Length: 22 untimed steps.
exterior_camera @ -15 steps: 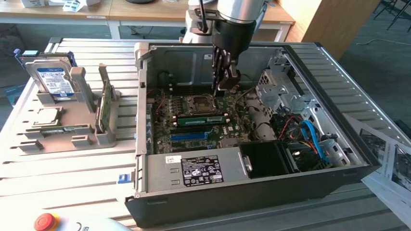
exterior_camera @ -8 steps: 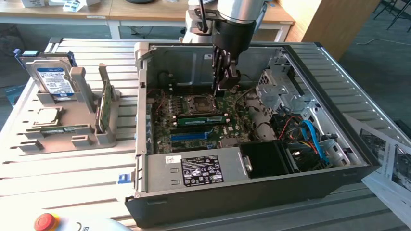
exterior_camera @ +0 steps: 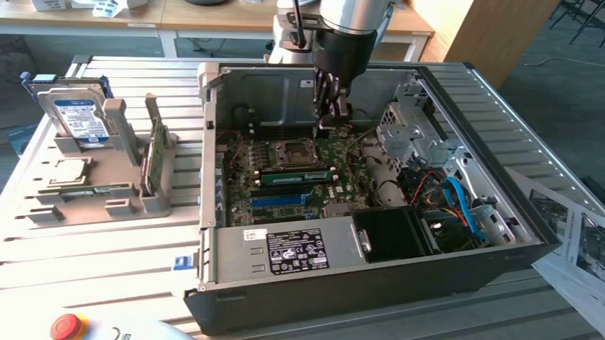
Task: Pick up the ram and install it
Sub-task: 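Press down the ram until it locks into place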
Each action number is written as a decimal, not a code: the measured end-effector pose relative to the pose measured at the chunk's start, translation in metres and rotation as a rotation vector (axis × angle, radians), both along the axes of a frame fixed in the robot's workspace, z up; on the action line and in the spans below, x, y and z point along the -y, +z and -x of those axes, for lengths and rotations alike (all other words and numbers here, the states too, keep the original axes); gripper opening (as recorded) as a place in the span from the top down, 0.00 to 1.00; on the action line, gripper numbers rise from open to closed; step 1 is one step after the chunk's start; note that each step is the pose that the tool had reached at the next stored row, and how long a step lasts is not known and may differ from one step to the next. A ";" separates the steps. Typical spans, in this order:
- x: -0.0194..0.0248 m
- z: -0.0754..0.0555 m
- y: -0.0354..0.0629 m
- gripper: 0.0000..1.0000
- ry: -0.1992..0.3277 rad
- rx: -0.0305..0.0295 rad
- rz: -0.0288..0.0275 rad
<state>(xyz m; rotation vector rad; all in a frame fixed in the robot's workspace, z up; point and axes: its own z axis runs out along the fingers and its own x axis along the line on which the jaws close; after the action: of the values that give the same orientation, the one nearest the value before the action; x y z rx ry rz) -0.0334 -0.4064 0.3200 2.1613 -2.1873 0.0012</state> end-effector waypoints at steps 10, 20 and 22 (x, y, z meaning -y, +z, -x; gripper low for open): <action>0.0000 0.000 0.0000 0.89 0.000 0.0000 0.0000; 0.0000 -0.009 0.0000 0.89 0.000 0.0002 0.0001; 0.0000 -0.011 0.0000 0.89 0.000 0.0002 0.0000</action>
<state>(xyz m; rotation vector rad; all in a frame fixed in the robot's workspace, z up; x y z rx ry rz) -0.0221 -0.4065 0.3200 2.1613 -2.1874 0.0015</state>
